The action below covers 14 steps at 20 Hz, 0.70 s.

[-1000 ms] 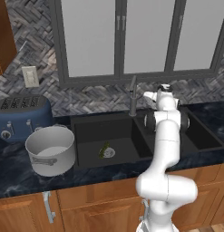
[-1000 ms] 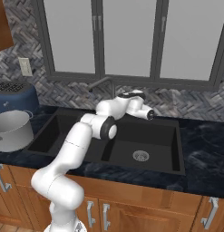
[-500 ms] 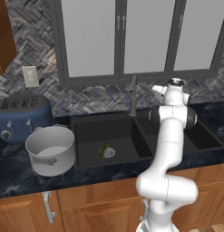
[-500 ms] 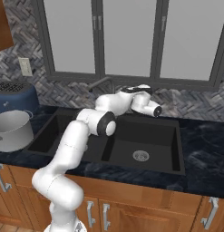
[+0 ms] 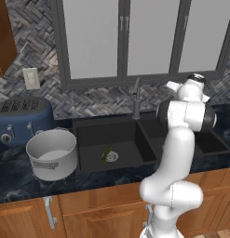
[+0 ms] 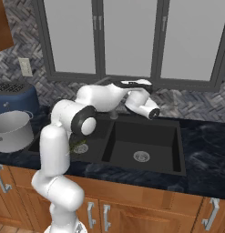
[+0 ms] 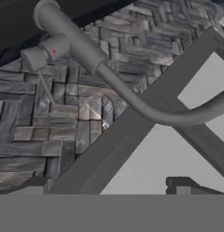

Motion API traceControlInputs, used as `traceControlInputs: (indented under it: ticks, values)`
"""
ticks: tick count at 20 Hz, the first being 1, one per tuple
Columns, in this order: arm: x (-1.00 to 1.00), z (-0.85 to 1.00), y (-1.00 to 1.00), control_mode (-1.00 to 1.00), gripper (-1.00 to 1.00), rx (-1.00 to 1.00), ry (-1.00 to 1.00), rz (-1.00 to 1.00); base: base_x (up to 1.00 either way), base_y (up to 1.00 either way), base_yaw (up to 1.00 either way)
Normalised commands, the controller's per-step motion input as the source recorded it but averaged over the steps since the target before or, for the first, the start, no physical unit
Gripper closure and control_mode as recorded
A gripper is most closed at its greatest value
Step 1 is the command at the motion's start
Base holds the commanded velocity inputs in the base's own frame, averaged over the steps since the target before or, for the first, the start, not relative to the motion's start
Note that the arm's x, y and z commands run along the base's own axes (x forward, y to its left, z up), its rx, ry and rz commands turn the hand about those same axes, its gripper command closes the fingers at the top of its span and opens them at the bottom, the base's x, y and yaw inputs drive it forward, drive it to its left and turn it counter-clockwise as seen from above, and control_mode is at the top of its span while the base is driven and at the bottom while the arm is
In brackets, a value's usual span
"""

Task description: Dump the squash from the pot into the sink. Then turn on the water and wash the squash. Then turn off the water and put the squash back in the pot.

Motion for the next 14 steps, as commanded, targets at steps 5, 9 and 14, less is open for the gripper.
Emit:
traceControlInputs:
  ticks: [5,9,14]
  values:
    - [-1.00,0.89,0.16,-1.00,-1.00,-0.14,-0.05,-0.10,0.00,0.00,0.00]
    - [-1.00,0.81,0.16,-1.00,-1.00,-0.19,0.00,-0.07,0.00,0.00,0.00]
    - [-0.96,0.56,0.10,-1.00,-1.00,-0.20,0.09,-0.07,0.00,0.00,0.00]
